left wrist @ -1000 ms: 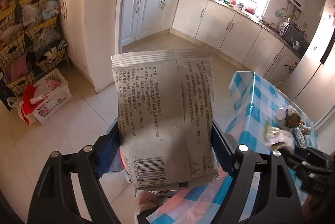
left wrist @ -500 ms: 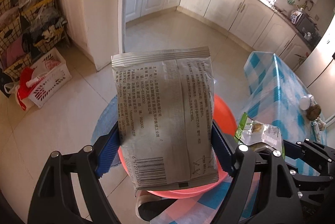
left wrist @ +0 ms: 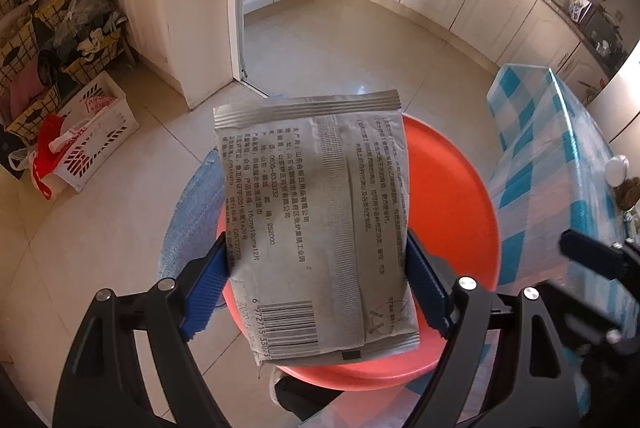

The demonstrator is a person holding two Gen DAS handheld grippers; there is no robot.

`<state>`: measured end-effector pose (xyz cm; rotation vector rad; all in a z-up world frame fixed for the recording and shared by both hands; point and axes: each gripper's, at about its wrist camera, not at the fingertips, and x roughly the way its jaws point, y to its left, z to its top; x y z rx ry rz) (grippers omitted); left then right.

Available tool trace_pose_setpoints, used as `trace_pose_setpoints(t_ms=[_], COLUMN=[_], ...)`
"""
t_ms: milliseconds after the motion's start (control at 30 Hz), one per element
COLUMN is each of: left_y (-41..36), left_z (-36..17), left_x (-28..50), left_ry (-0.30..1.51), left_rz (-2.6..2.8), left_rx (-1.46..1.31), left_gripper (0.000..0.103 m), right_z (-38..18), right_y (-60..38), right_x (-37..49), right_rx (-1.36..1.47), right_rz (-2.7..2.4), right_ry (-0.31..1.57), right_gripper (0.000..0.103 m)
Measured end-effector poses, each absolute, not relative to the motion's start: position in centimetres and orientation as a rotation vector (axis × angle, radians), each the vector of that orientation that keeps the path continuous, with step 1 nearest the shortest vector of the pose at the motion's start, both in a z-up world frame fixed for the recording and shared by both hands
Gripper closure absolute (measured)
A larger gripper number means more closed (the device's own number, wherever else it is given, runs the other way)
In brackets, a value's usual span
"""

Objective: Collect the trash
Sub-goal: 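Carry paper bag and green packet to the bucket and release both, then move both open tools back toward the table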

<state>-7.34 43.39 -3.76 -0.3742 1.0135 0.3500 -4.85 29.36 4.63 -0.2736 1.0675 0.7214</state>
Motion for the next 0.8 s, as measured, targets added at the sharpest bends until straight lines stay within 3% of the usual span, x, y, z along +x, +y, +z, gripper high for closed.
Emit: trace_pose_setpoints(t_ms=[167,200,233,267,800], left_y=[43.3,43.4,43.4,43.4,41.2], left_z=[-4.3,-4.3,-4.3,-4.3,-0.7], left_x=[-7.3,-7.4,-7.5,-7.6,-9.9], left_ry=[1.029,1.03,1.029,1.029,0.947], left_rz=[0.378,0.378,0.374,0.375,0.343], left_rx=[-0.355,-0.359,-0.368,-0.37,-0.362], left_gripper=[0.014,0.014,0.014,0.014,0.013], right_z=[5.4,5.6,5.9,6.2,9.7], right_y=[28.2,27.8,27.3,26.9,20.4], right_x=[-4.8,-4.8,-4.9,-5.0,-6.5], right_rx=[-0.221,-0.212,-0.198,-0.184,-0.006], right_rz=[0.705,0.702,0.693,0.687,0.639], right_ry=[1.056,1.053,1.044,1.033,0.964], right_gripper=[0.036,0.03,0.018,0.015,0.015])
